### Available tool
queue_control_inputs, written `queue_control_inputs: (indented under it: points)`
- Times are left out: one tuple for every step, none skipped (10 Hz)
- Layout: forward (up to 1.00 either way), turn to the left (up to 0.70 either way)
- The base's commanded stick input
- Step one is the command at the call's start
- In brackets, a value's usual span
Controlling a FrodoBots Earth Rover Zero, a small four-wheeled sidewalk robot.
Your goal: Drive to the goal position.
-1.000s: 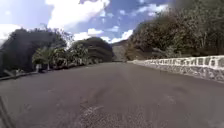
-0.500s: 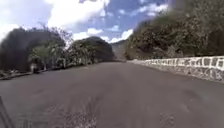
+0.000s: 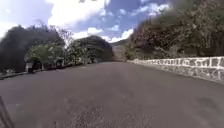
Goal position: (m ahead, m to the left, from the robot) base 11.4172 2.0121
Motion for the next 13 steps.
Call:
queue_control_inputs:
  points:
    - [0.70,0.00]
    - [0.70,0.00]
    - [0.70,0.00]
    - [0.70,0.00]
    - [0.70,0.00]
    - [0.70,0.00]
    - [0.70,0.00]
    - [0.70,0.00]
    - [0.70,0.00]
    - [0.70,0.00]
    - [0.70,0.00]
    - [0.70,0.00]
    - [0.70,0.00]
